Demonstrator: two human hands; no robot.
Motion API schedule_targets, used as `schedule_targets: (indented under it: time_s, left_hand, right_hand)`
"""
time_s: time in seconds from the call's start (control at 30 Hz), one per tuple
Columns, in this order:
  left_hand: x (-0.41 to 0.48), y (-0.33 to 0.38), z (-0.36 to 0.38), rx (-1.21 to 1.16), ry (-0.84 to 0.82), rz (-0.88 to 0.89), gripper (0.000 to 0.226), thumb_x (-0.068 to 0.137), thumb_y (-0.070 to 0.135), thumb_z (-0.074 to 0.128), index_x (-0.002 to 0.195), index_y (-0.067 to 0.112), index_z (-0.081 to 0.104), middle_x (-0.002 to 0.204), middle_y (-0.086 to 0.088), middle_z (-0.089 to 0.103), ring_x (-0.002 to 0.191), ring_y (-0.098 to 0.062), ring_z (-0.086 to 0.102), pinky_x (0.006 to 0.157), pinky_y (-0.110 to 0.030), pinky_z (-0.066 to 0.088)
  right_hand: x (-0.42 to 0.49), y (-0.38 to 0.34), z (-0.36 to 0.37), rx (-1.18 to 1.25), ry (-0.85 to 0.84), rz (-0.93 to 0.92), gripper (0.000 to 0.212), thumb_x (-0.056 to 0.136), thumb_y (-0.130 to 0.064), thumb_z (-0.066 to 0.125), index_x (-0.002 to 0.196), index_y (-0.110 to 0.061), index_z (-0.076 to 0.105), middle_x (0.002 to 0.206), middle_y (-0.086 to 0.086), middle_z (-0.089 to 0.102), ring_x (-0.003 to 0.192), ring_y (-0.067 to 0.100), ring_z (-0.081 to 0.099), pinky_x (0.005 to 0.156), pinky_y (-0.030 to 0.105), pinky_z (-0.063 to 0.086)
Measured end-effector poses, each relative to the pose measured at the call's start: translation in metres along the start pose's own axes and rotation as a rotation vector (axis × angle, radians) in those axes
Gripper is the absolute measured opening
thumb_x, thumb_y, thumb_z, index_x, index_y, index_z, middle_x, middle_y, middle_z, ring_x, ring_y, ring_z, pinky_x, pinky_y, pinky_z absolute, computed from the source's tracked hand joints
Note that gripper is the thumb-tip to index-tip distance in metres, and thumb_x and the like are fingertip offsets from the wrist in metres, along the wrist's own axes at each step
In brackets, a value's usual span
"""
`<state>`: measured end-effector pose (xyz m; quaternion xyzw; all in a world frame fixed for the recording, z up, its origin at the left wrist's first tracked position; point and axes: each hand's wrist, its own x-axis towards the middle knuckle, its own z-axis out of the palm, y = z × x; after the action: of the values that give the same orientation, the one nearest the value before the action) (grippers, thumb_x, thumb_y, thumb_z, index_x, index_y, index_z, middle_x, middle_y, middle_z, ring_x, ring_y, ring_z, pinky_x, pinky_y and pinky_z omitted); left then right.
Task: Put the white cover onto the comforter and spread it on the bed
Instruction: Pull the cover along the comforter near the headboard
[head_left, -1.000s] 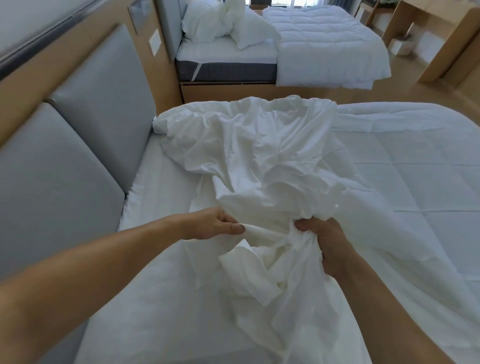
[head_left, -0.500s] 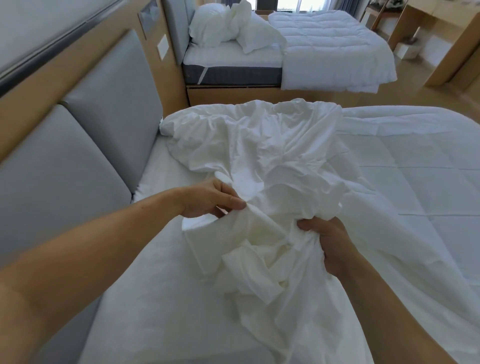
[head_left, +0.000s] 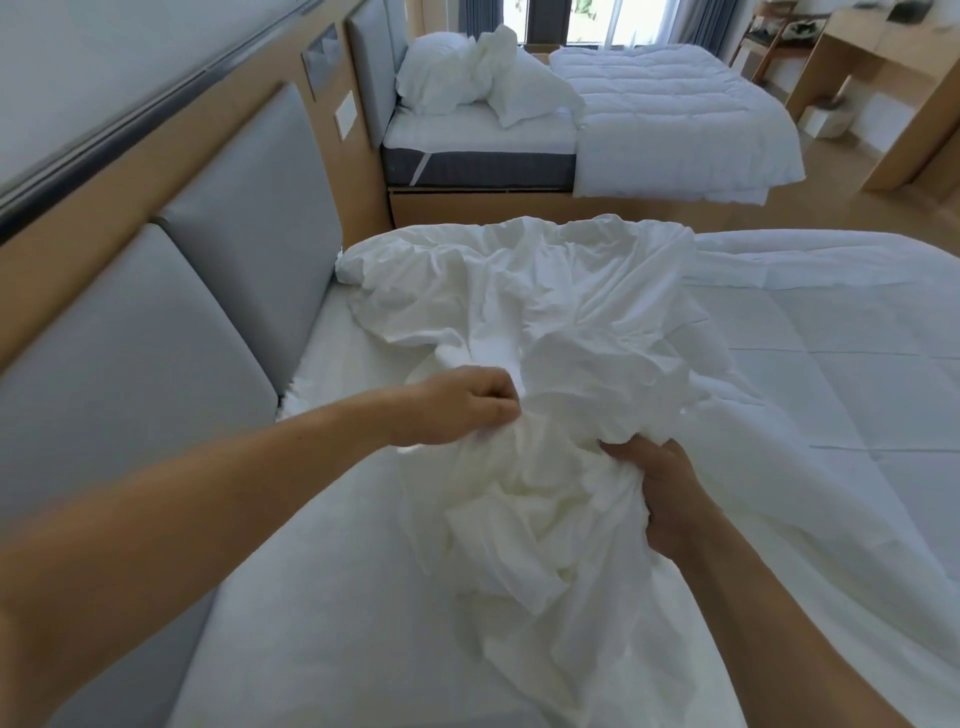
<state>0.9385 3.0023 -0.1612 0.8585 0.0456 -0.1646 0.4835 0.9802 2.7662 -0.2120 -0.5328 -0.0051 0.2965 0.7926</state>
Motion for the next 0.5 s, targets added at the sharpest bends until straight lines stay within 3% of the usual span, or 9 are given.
schedule_targets:
  time_s: [0.07,0.17,0.23,0.3,0.37,0.5]
  left_hand:
    - [0.006,0.012,0.010,-0.126,0.101,0.039,0.016,0.100,0.014,0.053,0.085,0.017,0.058,0.084,0.001,0.056,0.075,-0.011,0.051,0.073,-0.028,0.046]
    - [0.017,0.030,0.026,-0.135,0.067,0.081,0.009,0.101,0.017,0.052,0.099,0.017,0.060,0.105,-0.003,0.062,0.098,-0.017,0.059,0.094,-0.037,0.051]
    - [0.025,0.036,0.035,-0.126,0.080,0.095,0.008,0.100,0.020,0.052,0.100,0.018,0.061,0.109,-0.004,0.063,0.104,-0.020,0.059,0.100,-0.045,0.050]
    - [0.032,0.043,0.037,-0.127,0.113,0.112,0.009,0.100,0.019,0.053,0.094,0.018,0.059,0.099,-0.001,0.061,0.095,-0.017,0.057,0.098,-0.045,0.050]
    - [0.037,0.050,0.040,-0.044,0.111,0.150,0.010,0.101,0.020,0.052,0.092,0.018,0.057,0.093,0.003,0.059,0.089,-0.013,0.055,0.090,-0.036,0.049]
    - [0.049,0.055,0.042,0.154,0.121,0.244,0.013,0.101,0.020,0.049,0.089,0.022,0.052,0.089,0.008,0.056,0.081,-0.007,0.052,0.075,-0.021,0.041]
  right_hand:
    - [0.001,0.001,0.005,0.066,-0.025,-0.009,0.047,0.079,-0.006,0.064,0.123,0.009,0.059,0.096,0.020,0.073,0.081,0.034,0.073,0.063,0.039,0.058]
    - [0.004,0.004,0.015,0.114,-0.060,-0.025,0.046,0.081,-0.002,0.064,0.126,0.006,0.058,0.108,0.024,0.070,0.096,0.040,0.070,0.072,0.043,0.058]
    - [0.004,0.004,0.020,0.146,-0.093,-0.030,0.046,0.082,-0.003,0.065,0.127,0.003,0.058,0.117,0.025,0.067,0.106,0.043,0.066,0.078,0.046,0.058]
    - [0.003,0.005,0.022,0.137,-0.164,-0.039,0.050,0.084,-0.005,0.067,0.132,0.000,0.056,0.124,0.027,0.064,0.113,0.044,0.063,0.085,0.051,0.056]
    - [0.002,0.008,0.024,0.072,-0.211,-0.023,0.055,0.081,-0.005,0.071,0.134,-0.002,0.054,0.125,0.028,0.062,0.114,0.044,0.063,0.090,0.054,0.055]
    - [0.000,0.009,0.028,-0.170,-0.169,0.105,0.051,0.075,0.003,0.078,0.123,-0.007,0.063,0.114,0.020,0.070,0.105,0.039,0.069,0.093,0.059,0.053]
